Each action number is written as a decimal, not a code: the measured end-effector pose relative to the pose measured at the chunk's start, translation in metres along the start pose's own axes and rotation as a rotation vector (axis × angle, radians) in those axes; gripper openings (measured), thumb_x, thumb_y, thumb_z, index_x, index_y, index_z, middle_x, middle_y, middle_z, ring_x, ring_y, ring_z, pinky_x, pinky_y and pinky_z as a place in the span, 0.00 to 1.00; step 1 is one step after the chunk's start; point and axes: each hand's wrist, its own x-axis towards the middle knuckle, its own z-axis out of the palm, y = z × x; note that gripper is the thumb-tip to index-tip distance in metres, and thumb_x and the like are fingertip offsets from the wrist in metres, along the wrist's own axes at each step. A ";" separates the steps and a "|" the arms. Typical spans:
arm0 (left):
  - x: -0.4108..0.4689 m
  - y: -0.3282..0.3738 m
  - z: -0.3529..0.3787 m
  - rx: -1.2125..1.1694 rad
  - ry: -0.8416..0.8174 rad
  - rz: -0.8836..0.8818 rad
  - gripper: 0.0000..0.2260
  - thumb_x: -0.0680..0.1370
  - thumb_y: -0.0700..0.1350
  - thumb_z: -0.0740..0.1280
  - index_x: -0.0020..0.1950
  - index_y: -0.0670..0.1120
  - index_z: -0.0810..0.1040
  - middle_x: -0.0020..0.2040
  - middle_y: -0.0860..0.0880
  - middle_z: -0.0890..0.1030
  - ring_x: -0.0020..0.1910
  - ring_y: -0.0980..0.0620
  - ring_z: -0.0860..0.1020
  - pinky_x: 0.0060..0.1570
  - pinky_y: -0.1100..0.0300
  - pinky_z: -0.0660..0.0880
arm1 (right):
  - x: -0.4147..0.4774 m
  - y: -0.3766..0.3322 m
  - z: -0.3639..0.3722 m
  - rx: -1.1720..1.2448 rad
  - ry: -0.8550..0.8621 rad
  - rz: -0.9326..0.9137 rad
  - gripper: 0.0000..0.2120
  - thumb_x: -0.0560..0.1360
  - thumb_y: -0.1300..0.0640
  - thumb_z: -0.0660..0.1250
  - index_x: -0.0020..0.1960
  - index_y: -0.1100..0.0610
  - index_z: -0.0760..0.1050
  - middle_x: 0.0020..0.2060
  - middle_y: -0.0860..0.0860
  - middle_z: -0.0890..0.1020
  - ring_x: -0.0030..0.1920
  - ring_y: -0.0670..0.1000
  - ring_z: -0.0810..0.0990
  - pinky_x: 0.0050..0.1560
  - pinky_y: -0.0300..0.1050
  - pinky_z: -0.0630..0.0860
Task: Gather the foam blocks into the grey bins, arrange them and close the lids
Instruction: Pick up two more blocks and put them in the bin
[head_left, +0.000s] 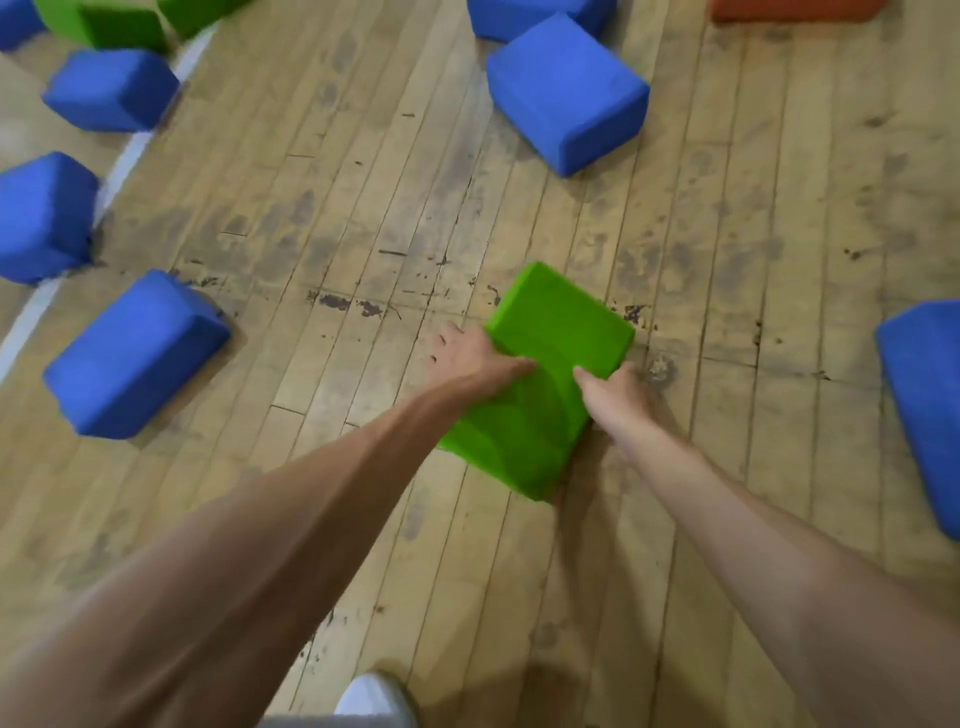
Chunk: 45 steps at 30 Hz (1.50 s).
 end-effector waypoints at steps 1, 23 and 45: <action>-0.008 0.007 0.004 -0.039 0.011 0.046 0.35 0.70 0.62 0.71 0.71 0.48 0.65 0.69 0.42 0.63 0.70 0.41 0.62 0.67 0.45 0.63 | 0.001 0.002 -0.010 -0.005 0.046 0.010 0.27 0.76 0.48 0.67 0.68 0.63 0.65 0.65 0.58 0.74 0.63 0.60 0.74 0.61 0.50 0.72; -0.066 0.229 0.095 0.271 0.231 0.505 0.44 0.69 0.60 0.71 0.75 0.42 0.51 0.69 0.38 0.63 0.67 0.38 0.66 0.64 0.41 0.64 | 0.034 0.115 -0.301 -0.361 0.793 -0.104 0.33 0.68 0.51 0.74 0.68 0.61 0.67 0.63 0.61 0.71 0.64 0.63 0.68 0.64 0.54 0.60; -0.060 0.210 0.088 0.181 0.186 0.610 0.44 0.68 0.58 0.71 0.75 0.42 0.53 0.63 0.39 0.70 0.62 0.39 0.70 0.61 0.44 0.68 | 0.011 0.151 -0.236 0.740 0.158 0.235 0.20 0.62 0.54 0.80 0.50 0.58 0.78 0.47 0.52 0.85 0.46 0.52 0.83 0.52 0.51 0.80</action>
